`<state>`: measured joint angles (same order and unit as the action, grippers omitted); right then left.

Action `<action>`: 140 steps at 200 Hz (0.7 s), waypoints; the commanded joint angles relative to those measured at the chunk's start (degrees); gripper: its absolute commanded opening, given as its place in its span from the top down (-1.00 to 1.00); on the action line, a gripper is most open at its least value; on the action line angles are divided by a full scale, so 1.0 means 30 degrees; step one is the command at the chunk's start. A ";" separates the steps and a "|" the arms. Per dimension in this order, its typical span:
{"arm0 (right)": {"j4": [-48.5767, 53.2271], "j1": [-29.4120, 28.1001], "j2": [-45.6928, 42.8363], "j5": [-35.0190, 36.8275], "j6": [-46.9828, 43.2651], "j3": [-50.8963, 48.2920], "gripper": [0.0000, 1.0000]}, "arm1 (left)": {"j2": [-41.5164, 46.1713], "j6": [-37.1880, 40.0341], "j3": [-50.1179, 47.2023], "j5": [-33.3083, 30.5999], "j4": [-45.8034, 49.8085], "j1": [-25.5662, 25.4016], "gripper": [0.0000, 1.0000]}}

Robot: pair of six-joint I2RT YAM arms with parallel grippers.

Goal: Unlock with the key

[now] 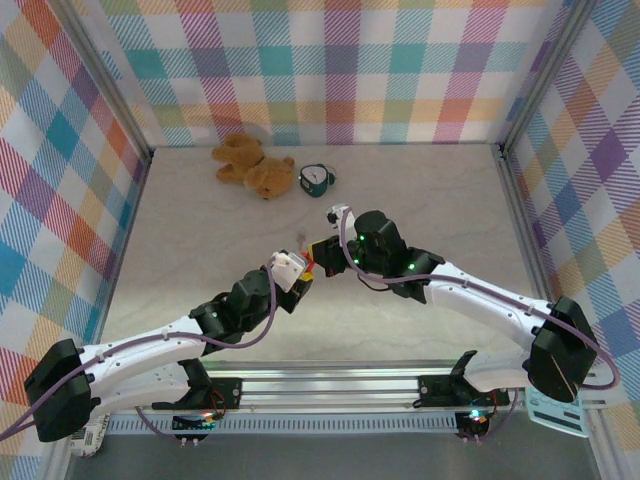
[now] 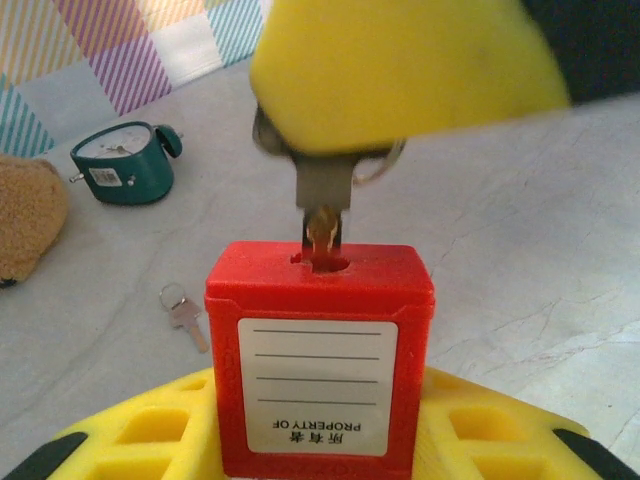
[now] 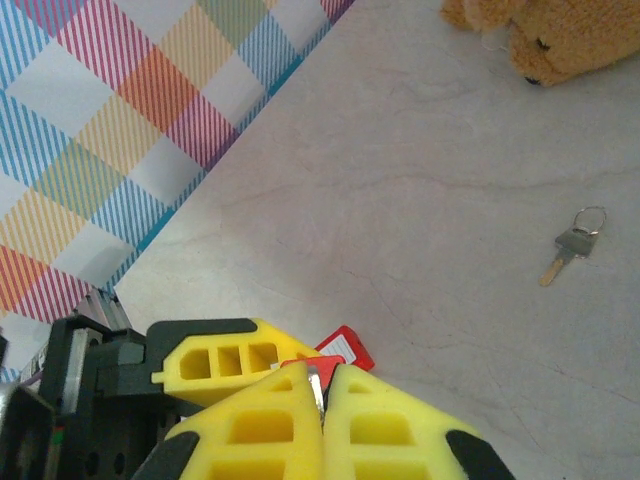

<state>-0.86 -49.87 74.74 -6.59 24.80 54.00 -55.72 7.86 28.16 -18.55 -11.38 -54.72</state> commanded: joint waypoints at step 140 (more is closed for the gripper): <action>0.2821 -0.1540 0.0637 -0.2031 -0.0494 -0.1608 1.00 | 0.0981 0.0010 0.2989 -0.0436 -0.4882 0.0281 0.47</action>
<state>-4.86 -51.20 74.72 -4.97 24.51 51.79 -55.75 7.64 30.06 -19.40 -8.36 -54.54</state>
